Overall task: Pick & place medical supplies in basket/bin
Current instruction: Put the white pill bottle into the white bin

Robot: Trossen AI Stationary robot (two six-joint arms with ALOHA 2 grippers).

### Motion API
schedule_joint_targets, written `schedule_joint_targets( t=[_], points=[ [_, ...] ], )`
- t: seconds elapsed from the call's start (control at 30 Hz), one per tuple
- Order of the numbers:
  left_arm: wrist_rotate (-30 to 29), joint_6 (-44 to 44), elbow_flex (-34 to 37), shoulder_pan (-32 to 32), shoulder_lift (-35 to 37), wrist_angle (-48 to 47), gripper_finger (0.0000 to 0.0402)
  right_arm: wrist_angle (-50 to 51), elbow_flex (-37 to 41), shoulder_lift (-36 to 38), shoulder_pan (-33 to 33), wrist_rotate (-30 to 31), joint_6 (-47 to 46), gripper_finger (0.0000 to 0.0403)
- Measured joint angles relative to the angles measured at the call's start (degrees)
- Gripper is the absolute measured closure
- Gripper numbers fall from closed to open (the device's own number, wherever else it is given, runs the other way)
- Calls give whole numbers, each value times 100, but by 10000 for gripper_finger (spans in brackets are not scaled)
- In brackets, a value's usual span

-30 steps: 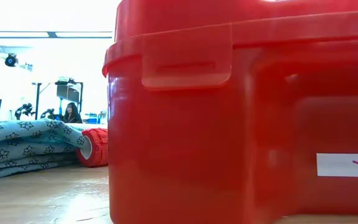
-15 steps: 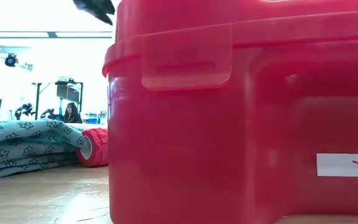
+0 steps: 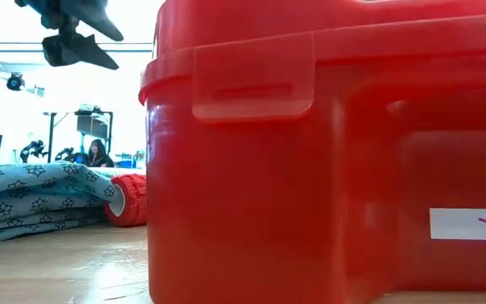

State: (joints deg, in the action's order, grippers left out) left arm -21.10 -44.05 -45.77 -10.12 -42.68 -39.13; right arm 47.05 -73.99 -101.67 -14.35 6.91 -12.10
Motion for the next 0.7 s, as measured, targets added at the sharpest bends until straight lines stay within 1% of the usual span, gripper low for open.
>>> schedule_joint_targets(
  t=[0.1,0.23,0.3,0.4,0.53,0.63,0.7],
  points=[
    [3,-110,81,-24,-2,-73,155,-9,-240,-468,0,52,343,38],
    [14,-106,81,-27,-13,-50,155,14,-552,-947,32,59,457,38],
    [11,-101,77,-27,7,-35,155,27,-663,-1090,57,183,422,38],
    [13,-97,77,-27,-2,-44,155,67,-800,-1185,91,527,383,38],
    [13,-92,77,-27,-2,-42,155,10,-780,-1182,218,661,559,38],
    [13,-90,77,-27,-9,-43,155,8,-706,-1175,367,662,639,38],
    [13,-90,77,-27,-9,-44,155,-165,-655,-1165,464,649,750,38]
  ],
)
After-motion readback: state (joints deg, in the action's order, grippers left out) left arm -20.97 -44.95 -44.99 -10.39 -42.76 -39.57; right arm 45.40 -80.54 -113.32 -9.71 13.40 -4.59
